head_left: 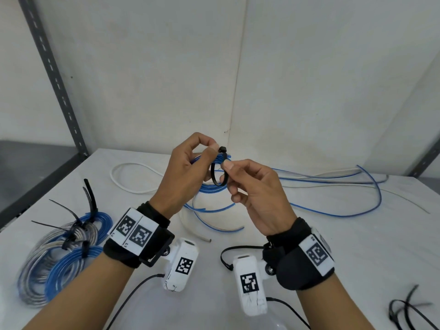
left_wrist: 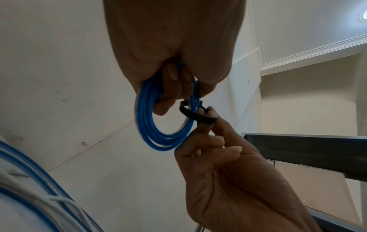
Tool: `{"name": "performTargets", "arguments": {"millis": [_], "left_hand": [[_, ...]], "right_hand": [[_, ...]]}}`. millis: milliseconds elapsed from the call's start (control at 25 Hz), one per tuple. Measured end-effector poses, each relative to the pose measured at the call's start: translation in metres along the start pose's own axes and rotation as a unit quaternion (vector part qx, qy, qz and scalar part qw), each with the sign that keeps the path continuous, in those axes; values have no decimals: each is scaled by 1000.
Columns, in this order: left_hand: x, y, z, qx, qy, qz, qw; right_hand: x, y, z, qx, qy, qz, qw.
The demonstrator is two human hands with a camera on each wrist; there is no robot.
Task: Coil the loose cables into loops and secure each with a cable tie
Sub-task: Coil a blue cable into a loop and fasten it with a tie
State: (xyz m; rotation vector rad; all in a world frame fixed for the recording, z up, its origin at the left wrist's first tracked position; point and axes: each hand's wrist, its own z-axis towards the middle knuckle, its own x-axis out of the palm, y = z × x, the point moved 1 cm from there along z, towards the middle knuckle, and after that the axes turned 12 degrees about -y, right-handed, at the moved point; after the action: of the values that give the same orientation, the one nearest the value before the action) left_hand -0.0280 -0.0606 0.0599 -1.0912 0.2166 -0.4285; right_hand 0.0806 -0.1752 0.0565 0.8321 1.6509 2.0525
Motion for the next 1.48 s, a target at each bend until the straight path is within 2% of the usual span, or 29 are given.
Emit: {"name": "performTargets", "arguments": {"millis": [200,800,960,1080,1160,1320,1400,1480], "left_hand": [[-1,-6,-3,30,11,21,999],[0,-9,-6,19,11,12,1000],[0,-10,-8,64,54,37,996],[2,-10,-10,80,79,58,992],[3,-7,-10,76,90,53,992],[11,2,-19,40,131,28,990],[19,5,-27,25,165,31,986],[23,5,-29,6,163,27,986]], "right_hand": [[-4,4,1,32,12,-4,999],[-11,11,3,37,33,10,999],[-13,10,5,43,-6,69,997],[-17,11,6,38,8,44,998],[-19,12,5,31,19,8,999],[-22,12,8,43,-32,-5,999],[-23,12,9,55,-35,-18,998],[-24,12,10,54,-34,-25,998]]}}
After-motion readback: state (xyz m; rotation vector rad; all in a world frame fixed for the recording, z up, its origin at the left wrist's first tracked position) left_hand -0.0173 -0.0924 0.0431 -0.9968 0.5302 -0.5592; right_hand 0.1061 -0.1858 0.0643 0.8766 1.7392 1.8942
